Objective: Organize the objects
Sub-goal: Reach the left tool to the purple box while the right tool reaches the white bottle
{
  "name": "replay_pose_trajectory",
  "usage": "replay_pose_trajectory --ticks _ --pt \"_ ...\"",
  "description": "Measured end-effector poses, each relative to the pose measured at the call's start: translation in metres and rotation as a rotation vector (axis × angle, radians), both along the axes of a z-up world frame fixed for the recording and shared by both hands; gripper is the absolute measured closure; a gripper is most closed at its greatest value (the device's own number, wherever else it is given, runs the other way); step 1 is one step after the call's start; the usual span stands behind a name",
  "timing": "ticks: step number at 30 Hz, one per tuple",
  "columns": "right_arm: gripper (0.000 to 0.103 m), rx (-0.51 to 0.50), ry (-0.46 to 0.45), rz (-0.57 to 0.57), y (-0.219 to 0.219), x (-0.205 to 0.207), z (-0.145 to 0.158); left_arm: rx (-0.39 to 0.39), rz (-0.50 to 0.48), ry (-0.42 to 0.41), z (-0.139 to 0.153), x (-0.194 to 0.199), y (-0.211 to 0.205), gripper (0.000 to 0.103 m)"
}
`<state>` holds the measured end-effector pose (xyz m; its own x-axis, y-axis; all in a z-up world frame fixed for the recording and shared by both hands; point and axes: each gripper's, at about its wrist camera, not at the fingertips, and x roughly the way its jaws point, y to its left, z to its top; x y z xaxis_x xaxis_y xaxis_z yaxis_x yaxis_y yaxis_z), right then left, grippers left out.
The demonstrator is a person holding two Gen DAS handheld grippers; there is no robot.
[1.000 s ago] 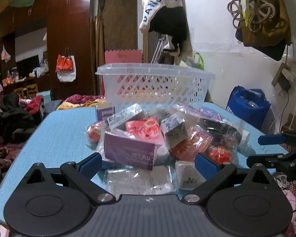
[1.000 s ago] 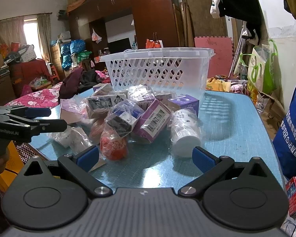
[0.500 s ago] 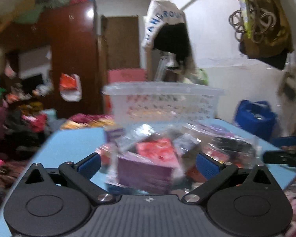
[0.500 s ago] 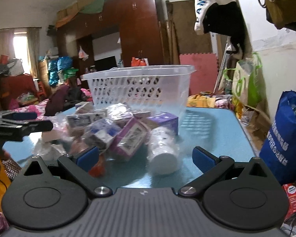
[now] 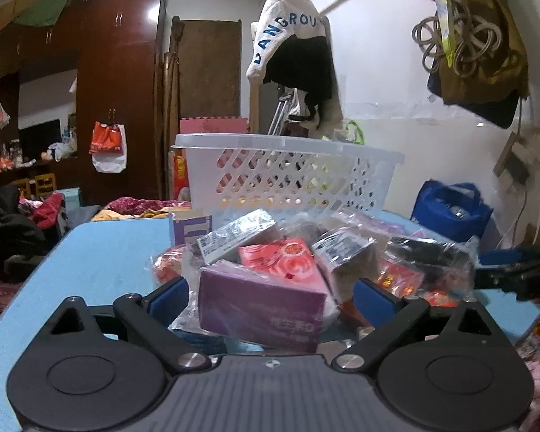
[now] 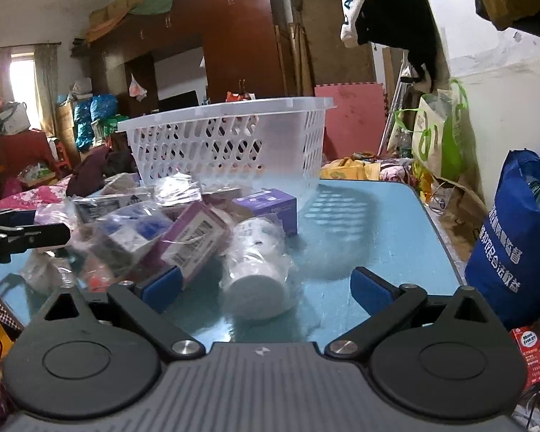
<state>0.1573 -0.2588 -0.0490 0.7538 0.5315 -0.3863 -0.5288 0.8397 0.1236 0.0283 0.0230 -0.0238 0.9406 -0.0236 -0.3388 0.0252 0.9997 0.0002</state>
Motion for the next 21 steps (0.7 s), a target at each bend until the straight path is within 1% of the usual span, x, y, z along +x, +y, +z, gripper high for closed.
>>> replay_pose_trajectory --ticks 3,6,7,8,9,11,13,15,17,21 --pt "0.011 0.009 0.005 0.037 0.002 0.002 -0.002 0.031 0.003 0.0 -0.001 0.001 -0.002 0.003" --pt "0.017 0.002 -0.003 0.042 0.003 -0.001 -0.004 0.047 0.009 -0.003 -0.002 0.001 -0.003 0.003" --pt "0.018 0.004 -0.004 0.046 0.003 -0.001 -0.004 0.043 0.008 -0.005 -0.002 0.0 -0.003 0.007" --pt "0.021 0.003 -0.006 0.053 0.004 -0.003 -0.004 0.039 0.007 -0.008 -0.002 -0.001 -0.003 0.01" --pt "0.028 0.0 -0.007 0.062 0.005 -0.003 -0.004 0.038 0.007 -0.012 -0.002 -0.002 -0.003 0.014" --pt "0.033 -0.008 -0.002 0.074 0.006 -0.004 -0.004 0.042 0.003 -0.014 -0.001 -0.003 -0.002 0.018" --pt "0.039 -0.024 -0.012 0.065 0.008 -0.006 -0.005 0.032 0.004 -0.021 0.0 -0.004 0.0 0.026" --pt "0.052 -0.024 -0.015 0.054 0.007 -0.007 -0.005 0.022 0.002 -0.023 0.001 -0.004 0.003 0.026" --pt "0.054 -0.017 -0.012 0.056 0.004 -0.008 -0.004 0.014 0.007 -0.03 0.002 -0.005 0.005 0.027" --pt "0.055 -0.011 -0.024 0.036 -0.003 -0.012 -0.003 0.007 0.009 -0.043 0.003 -0.007 0.007 0.028"
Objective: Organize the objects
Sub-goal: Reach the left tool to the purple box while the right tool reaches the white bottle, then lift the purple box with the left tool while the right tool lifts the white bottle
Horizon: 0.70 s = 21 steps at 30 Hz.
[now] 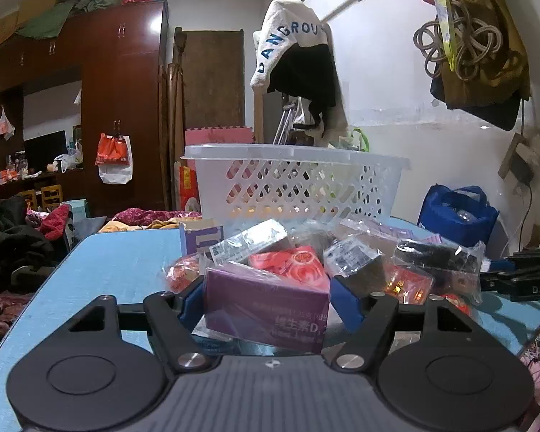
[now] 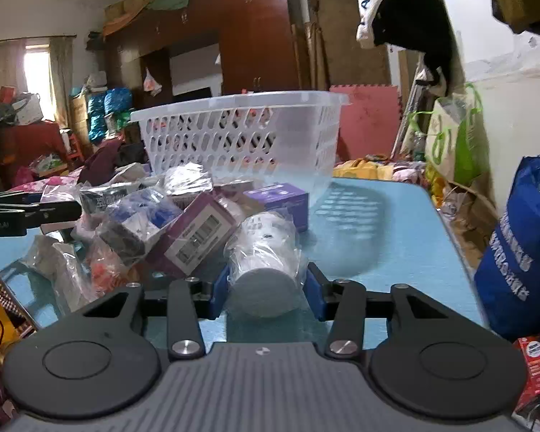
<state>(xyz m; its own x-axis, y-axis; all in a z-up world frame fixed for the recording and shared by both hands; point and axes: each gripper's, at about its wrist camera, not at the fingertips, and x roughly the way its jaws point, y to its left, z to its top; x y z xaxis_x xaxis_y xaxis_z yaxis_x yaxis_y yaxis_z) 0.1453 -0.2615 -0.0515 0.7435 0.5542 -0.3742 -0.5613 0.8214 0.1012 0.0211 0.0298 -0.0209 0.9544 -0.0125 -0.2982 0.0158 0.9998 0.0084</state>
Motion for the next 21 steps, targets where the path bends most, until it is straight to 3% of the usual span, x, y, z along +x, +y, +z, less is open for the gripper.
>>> replay_pose_trajectory --ticks 13,21 --pt "0.055 0.063 -0.048 -0.025 -0.001 0.019 0.033 -0.027 0.005 -0.071 0.027 -0.001 0.006 0.028" --pt "0.055 0.059 -0.109 -0.017 0.021 0.04 0.085 -0.087 0.032 -0.077 0.082 0.043 0.021 0.028"
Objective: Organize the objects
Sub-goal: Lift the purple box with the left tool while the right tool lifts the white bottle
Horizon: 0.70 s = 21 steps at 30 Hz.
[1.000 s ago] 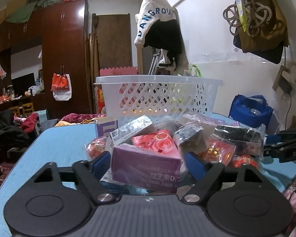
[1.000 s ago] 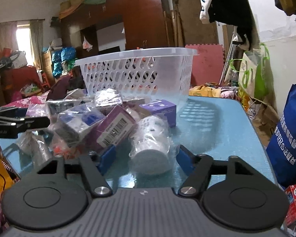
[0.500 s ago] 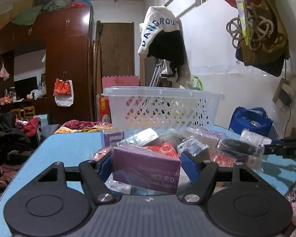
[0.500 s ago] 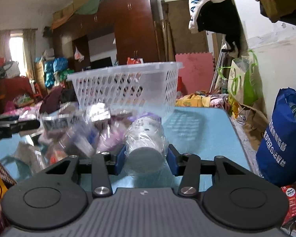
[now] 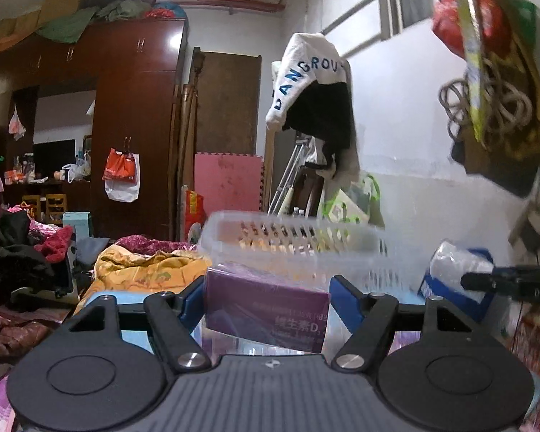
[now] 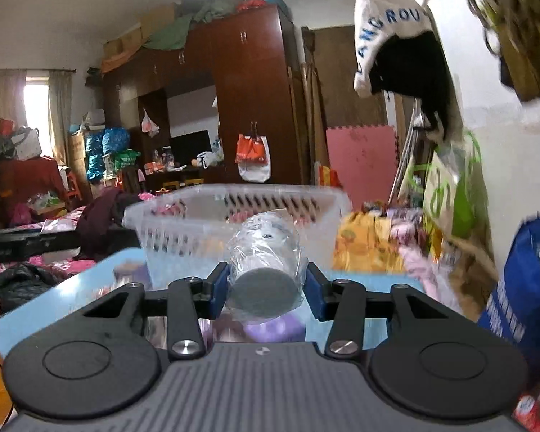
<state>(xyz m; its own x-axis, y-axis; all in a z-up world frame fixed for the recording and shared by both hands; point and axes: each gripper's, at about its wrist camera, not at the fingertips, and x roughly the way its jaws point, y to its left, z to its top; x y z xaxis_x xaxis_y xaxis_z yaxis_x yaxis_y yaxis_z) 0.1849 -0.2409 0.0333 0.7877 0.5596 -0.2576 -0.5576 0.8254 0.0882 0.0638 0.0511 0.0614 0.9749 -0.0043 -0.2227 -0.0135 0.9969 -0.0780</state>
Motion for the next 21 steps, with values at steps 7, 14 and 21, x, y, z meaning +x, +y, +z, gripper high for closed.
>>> replay_pose_trajectory --ticks 7,14,21 --pt "0.055 -0.075 -0.01 -0.017 0.046 0.048 0.026 -0.042 -0.013 0.132 0.035 0.094 -0.005 0.028" --pt "0.03 -0.092 0.039 -0.015 0.067 0.07 0.012 -0.064 0.014 0.224 0.017 0.146 -0.001 0.004" --pt "0.0 -0.062 -0.056 -0.001 0.044 0.03 0.023 -0.033 0.018 0.122 0.024 0.105 -0.005 0.0"
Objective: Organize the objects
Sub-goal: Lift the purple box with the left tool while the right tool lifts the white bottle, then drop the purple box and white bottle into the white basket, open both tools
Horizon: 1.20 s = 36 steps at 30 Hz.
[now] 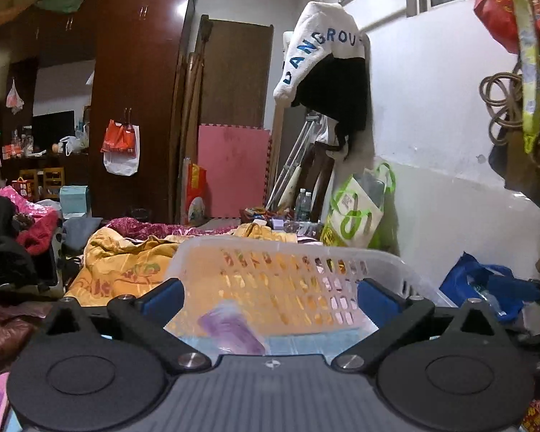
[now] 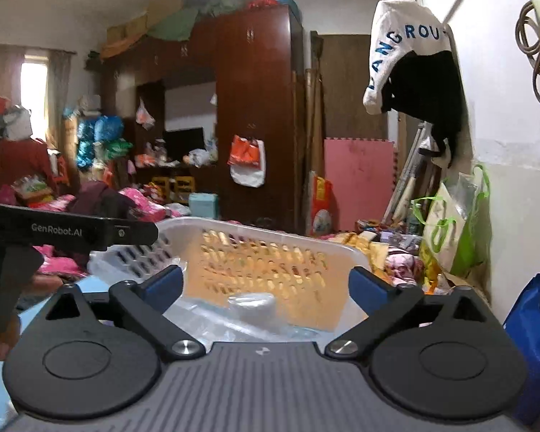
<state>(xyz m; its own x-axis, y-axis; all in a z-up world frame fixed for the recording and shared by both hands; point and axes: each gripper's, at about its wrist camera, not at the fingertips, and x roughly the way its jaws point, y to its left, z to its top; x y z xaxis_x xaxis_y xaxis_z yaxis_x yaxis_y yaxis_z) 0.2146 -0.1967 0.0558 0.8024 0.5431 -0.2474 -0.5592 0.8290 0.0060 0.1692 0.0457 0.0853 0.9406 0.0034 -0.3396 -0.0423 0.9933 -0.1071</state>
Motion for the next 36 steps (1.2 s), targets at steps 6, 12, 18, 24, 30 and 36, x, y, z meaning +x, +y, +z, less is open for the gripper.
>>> replay_pose_trajectory --ticks 6,12,18,24,30,36 --pt "0.0 0.091 0.032 0.087 -0.039 -0.042 -0.028 0.108 -0.061 -0.037 -0.03 -0.084 -0.014 0.0" --pt "0.0 0.222 0.044 0.061 -0.066 -0.085 -0.084 0.073 -0.112 -0.059 -0.085 -0.163 -0.005 0.0" --pt "0.004 0.214 0.069 0.103 -0.06 -0.083 -0.084 0.157 -0.094 -0.04 -0.105 -0.193 -0.012 0.0" --pt "0.025 0.116 0.041 0.143 -0.043 -0.087 -0.085 0.157 -0.106 0.03 -0.124 -0.176 -0.028 0.0" --pt "0.037 0.084 0.053 0.151 -0.033 -0.089 -0.095 0.164 -0.056 0.043 -0.134 -0.173 -0.026 0.001" --pt "0.042 0.033 0.018 0.127 -0.027 -0.102 -0.104 0.107 -0.005 0.024 -0.135 -0.179 -0.014 0.004"
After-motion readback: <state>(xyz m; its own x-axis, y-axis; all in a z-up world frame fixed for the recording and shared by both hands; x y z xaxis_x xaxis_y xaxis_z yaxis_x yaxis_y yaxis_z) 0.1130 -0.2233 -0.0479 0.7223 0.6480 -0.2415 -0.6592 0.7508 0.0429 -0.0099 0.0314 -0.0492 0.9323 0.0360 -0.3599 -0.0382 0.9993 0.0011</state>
